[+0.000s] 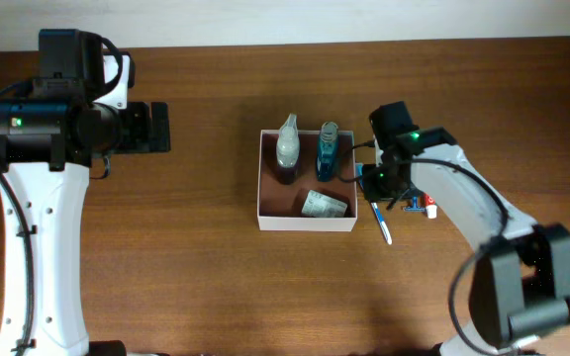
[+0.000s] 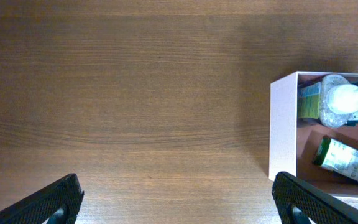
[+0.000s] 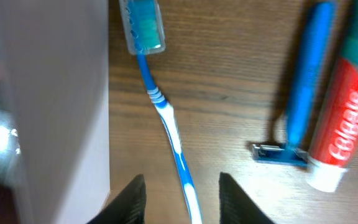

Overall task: Pack container
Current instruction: 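Move the right gripper over the blue toothbrush and grasp it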

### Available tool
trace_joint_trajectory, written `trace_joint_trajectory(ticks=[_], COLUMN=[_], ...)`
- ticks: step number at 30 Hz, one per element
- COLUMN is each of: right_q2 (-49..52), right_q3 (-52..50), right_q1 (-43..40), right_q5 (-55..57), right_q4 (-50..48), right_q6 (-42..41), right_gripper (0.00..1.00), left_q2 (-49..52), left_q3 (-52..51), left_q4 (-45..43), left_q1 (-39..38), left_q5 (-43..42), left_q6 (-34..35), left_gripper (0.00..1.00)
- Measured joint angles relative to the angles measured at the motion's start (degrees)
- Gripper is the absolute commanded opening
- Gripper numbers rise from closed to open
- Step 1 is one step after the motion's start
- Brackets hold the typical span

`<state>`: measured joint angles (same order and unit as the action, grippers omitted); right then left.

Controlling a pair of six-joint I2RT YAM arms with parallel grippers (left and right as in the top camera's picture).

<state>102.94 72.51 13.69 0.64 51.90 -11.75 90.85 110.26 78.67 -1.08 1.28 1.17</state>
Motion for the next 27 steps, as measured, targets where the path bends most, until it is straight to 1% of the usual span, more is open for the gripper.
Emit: trace_joint_trajectory(ticks=[5,7,8,9,13,17,19,20,22,23,24,25,26,27], right_q2=[5.4,6.6,7.9,8.6,8.9,9.0,9.0,9.1,9.1,9.0,9.0,9.0,9.0,9.0], right_q3=[0.0,0.0,0.0,0.0,0.0,-0.3,-0.8,-1.4,-1.6,-1.6,-1.7,-1.7,-1.7,-1.7], right_q1=[0.0,0.0,0.0,0.0,-0.1,-1.6,-2.8,-4.1,-5.4,-5.8,-6.1,-6.2,-6.1,-6.1], right_q5=[-2.7,-3.3,-3.8,-4.2,-5.8,-6.8,-7.4,-7.5,-7.9,-8.2,-8.3,-8.4,-8.2,-8.0], right_q4=[-2.8,-3.0,-3.6,-3.8,-4.7,-5.1,-5.5,-5.9,-5.9,-5.9,-5.8,-5.8,-5.8,-5.7], right_q6=[0.0,-0.1,-0.1,-0.2,-0.2,-0.4,-0.5,-0.5,-0.5,-0.6,-0.5,-0.4,-0.2,-0.5], right_gripper=[0.34,0.27,0.21,0.18,0.17,0.09,0.09,0.11,0.19,0.20,0.17,0.08,0.04,0.04], left_q2=[0.0,0.0,0.0,0.0,0.0,0.0,0.0,0.0,0.0,0.0,0.0,0.0,0.0,0.0], left_q3=[0.0,0.0,0.0,0.0,0.0,0.0,0.0,0.0,0.0,0.0,0.0,0.0,0.0,0.0], left_q4=[0.0,0.0,0.0,0.0,0.0,0.0,0.0,0.0,0.0,0.0,0.0,0.0,0.0,0.0], left_q1=[0.0,0.0,0.0,0.0,0.0,0.0,0.0,0.0,0.0,0.0,0.0,0.0,0.0,0.0], left_q5=[0.0,0.0,0.0,0.0,0.0,0.0,0.0,0.0,0.0,0.0,0.0,0.0,0.0,0.0], left_q6=[0.0,0.0,0.0,0.0,0.0,0.0,0.0,0.0,0.0,0.0,0.0,0.0,0.0,0.0], left_gripper=[1.00,1.00,1.00,1.00,1.00,1.00,1.00,1.00,1.00,1.00,1.00,1.00,1.00,1.00])
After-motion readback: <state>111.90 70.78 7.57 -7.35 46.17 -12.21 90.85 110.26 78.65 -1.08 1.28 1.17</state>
